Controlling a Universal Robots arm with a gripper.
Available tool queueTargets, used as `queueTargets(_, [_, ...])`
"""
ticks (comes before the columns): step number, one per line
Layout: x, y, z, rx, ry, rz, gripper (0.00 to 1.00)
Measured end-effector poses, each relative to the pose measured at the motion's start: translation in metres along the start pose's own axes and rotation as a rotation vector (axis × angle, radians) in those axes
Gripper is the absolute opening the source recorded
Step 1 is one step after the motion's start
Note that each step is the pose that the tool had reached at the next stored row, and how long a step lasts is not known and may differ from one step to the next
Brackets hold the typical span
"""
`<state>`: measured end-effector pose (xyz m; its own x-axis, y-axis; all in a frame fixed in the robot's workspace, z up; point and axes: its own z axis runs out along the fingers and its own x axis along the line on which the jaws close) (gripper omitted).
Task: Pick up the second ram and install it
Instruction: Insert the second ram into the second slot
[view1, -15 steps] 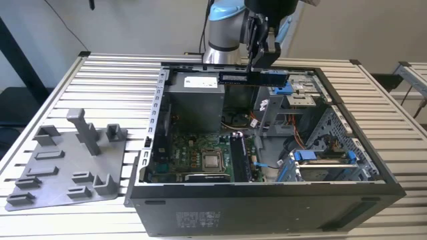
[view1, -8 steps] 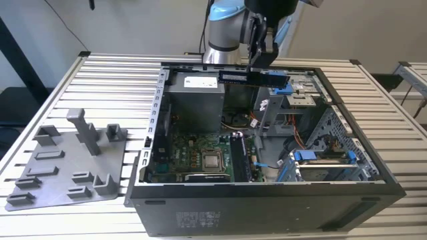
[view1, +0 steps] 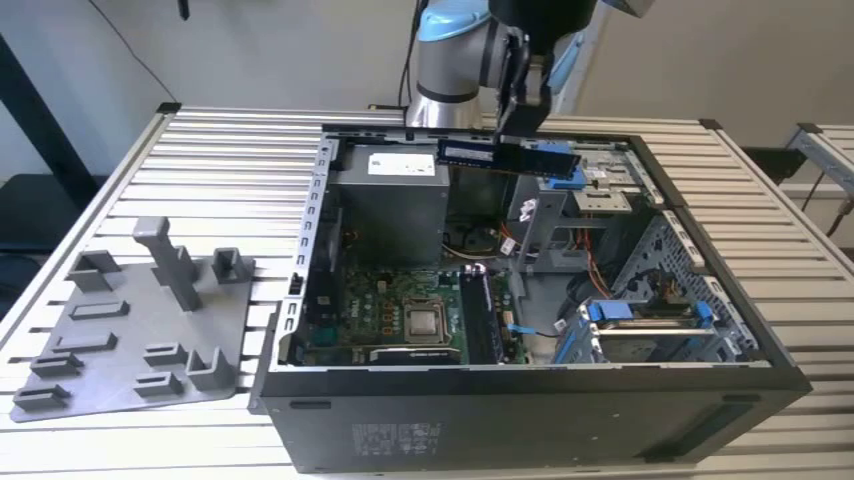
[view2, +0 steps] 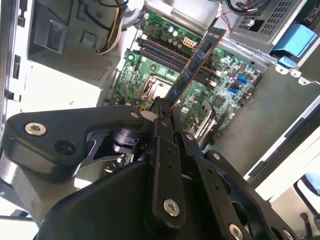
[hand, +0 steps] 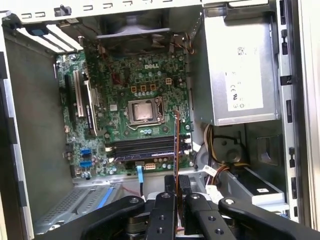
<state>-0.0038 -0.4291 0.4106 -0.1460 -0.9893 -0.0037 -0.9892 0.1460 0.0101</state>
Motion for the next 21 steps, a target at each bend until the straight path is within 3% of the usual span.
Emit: queueTargets(21, [0.0000, 0.0000, 0.0008, 0.0004, -0.0013, 0.121, 0.14])
